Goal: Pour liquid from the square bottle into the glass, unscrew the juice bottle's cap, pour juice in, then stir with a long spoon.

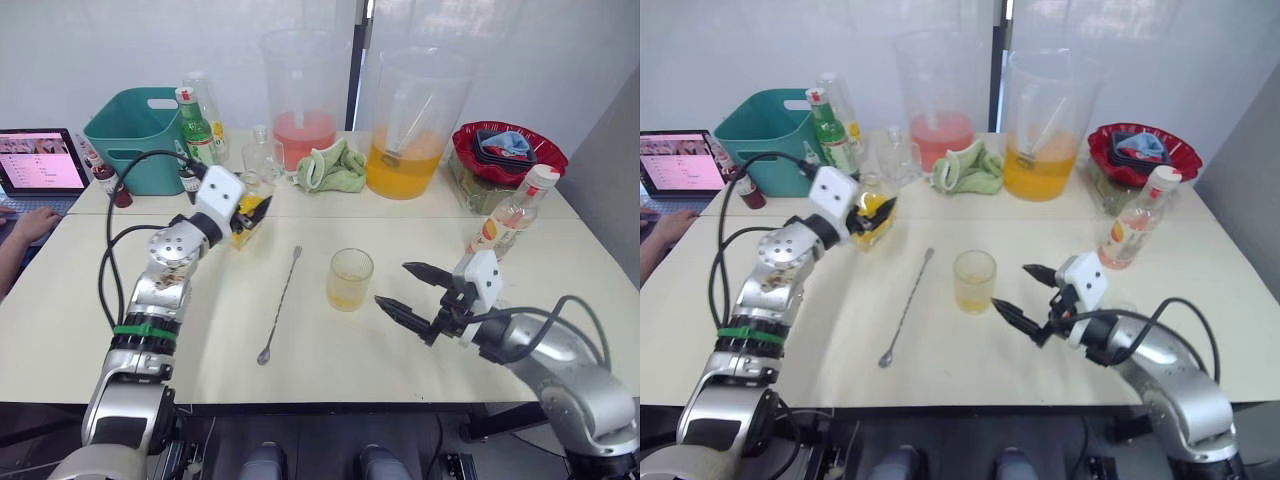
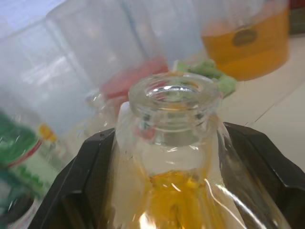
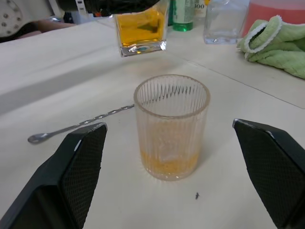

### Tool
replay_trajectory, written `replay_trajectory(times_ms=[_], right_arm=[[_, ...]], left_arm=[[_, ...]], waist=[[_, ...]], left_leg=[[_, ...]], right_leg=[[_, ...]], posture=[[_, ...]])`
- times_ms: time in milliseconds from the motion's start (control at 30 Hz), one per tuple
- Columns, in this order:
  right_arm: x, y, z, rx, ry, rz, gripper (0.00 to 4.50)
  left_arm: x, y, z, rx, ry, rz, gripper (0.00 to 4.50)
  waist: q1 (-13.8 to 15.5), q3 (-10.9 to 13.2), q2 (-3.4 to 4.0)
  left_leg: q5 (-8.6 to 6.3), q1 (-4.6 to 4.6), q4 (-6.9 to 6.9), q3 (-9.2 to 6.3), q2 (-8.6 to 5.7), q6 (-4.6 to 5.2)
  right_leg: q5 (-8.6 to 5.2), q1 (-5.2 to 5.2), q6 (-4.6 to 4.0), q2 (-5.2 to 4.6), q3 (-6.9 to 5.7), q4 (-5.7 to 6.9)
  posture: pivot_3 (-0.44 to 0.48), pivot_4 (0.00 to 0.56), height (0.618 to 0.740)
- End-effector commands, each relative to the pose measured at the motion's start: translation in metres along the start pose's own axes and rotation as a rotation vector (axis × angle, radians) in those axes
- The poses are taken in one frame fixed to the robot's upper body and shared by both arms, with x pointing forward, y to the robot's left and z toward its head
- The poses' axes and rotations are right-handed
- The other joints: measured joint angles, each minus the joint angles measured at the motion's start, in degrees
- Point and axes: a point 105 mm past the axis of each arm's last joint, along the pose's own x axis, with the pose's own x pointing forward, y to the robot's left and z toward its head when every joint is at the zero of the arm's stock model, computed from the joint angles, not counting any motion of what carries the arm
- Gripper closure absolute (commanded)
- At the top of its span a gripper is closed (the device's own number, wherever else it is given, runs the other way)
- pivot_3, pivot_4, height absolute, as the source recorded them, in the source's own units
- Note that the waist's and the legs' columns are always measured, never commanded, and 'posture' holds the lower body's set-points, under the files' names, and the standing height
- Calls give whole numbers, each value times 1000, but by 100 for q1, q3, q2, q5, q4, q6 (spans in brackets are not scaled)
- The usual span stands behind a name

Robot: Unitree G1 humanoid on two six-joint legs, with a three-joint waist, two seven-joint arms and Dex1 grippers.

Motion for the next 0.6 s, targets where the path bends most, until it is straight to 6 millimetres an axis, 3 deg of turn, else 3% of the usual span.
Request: replay_trajectory(times_ms=[33,200,600], right_arm=[[-5,1,10,-10,2,111,33],[-7,4,11,-9,28,204,33],[-6,3,14,-16,27,220,33]], left_arm=[[-16,14,27,-66,-60,112,1533],[-31,10,4,-138,20,164,1533],[-33,-3,-34,-272,143,207,1533]], waist=[[18,0,0],[95,1,-3],[145,-1,-10]], left_leg=[[0,0,0,0,0,1],[-1,-1,2,3,0,1],[-1,7,7,7,-1,0]], right_leg=[[0,1,0,-1,0,-1],[0,2,0,-2,1,-9],[0,11,-1,-7,4,-12]], posture=[[0,150,740],[0,150,740],[0,150,740]])
